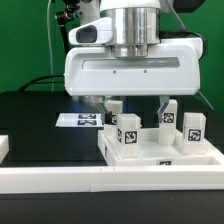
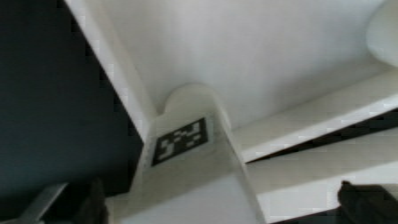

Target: Assemble square table

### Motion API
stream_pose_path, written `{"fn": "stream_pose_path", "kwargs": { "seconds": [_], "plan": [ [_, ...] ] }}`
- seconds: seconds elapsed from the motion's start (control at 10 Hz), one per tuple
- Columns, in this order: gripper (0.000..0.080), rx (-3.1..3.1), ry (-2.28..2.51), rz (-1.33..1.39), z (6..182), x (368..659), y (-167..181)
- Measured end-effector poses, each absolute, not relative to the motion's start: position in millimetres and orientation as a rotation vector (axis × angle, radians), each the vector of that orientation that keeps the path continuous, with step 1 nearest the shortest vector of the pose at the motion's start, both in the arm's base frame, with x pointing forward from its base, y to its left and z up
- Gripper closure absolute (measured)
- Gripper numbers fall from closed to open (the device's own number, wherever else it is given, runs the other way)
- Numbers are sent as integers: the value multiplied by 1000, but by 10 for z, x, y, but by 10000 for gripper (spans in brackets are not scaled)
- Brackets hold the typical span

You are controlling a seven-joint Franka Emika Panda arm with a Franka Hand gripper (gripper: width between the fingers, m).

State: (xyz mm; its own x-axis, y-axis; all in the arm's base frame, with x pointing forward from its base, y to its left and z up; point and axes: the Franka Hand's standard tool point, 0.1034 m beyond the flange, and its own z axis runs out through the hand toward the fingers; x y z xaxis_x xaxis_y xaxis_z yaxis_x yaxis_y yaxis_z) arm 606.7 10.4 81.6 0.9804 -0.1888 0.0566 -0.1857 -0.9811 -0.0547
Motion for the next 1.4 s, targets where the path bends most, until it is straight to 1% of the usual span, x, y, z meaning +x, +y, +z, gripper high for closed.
{"fn": "stream_pose_path", "kwargs": {
  "seconds": [0.4, 0.5, 0.6, 0.7, 0.8, 1.0, 1.4],
  "plan": [
    [151, -3099, -81, -104, 816, 6068, 63],
    [266, -3097, -192, -106, 814, 6067, 43],
    [405, -3098, -149, -105, 813, 6067, 47],
    [405, -3098, -142, -105, 813, 6067, 45],
    [512, -3099, -107, -104, 813, 6067, 45],
    [511, -3098, -99, -104, 813, 6067, 45],
    [511, -3019, 623, -85, 806, 6055, 39]
  ]
}}
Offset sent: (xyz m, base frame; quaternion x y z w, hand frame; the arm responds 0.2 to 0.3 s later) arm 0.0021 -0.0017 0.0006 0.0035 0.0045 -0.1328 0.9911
